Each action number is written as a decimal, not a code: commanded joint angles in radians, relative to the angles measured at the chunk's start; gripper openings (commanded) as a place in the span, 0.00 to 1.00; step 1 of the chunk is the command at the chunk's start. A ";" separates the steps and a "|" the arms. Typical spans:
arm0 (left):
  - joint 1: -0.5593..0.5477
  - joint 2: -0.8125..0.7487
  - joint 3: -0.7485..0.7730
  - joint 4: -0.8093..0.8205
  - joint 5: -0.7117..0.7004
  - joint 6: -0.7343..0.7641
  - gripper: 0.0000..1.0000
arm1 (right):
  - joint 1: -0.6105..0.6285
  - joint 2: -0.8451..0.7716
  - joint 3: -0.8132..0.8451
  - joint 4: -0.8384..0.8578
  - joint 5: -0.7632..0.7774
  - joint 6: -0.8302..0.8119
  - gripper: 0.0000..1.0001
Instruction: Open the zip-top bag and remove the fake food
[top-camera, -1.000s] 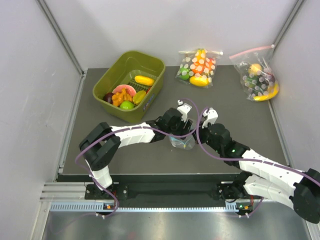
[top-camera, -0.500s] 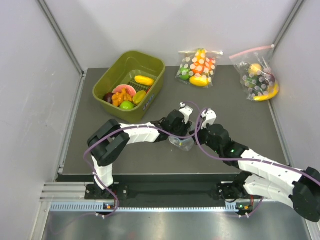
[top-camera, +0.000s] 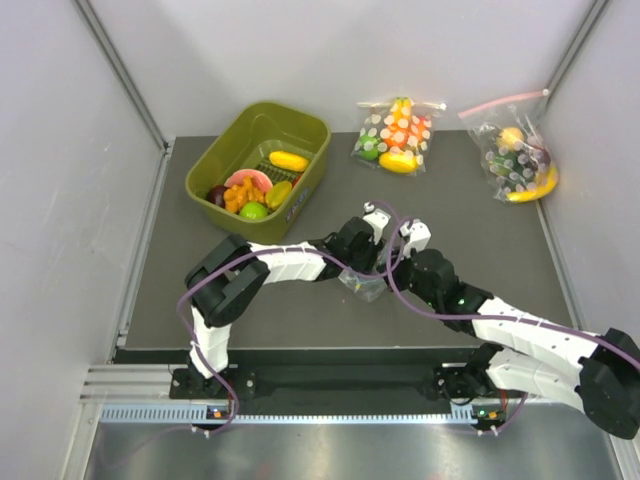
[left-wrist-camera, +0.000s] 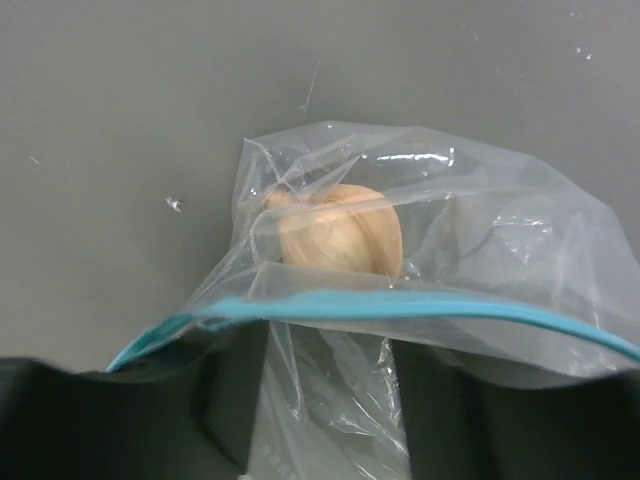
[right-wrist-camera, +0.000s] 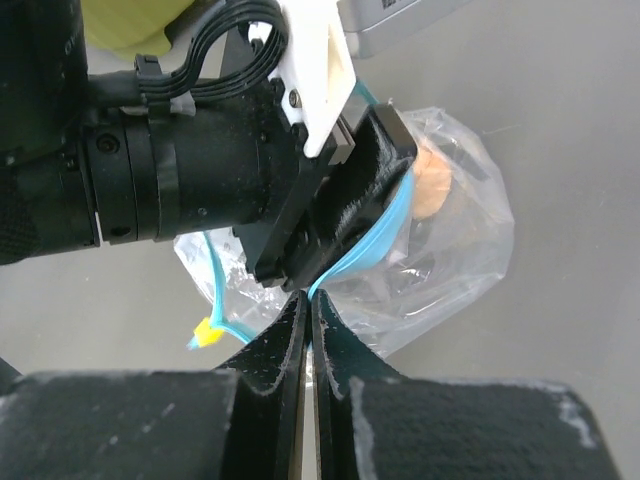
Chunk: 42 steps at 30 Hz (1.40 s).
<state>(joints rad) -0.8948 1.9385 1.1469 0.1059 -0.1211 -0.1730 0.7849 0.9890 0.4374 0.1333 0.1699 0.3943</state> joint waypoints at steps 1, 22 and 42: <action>-0.001 0.020 0.045 0.057 -0.009 0.010 0.50 | 0.027 0.003 -0.005 0.065 -0.050 -0.006 0.00; -0.001 -0.237 -0.141 0.138 0.112 -0.017 0.18 | 0.025 -0.016 -0.016 0.029 0.019 -0.006 0.00; -0.015 -0.104 0.042 -0.132 -0.029 0.032 0.61 | 0.025 -0.016 -0.074 0.137 -0.075 0.031 0.00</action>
<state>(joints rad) -0.9001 1.8236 1.1408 0.0612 -0.0803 -0.1581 0.7979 0.9939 0.3717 0.2203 0.1215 0.4129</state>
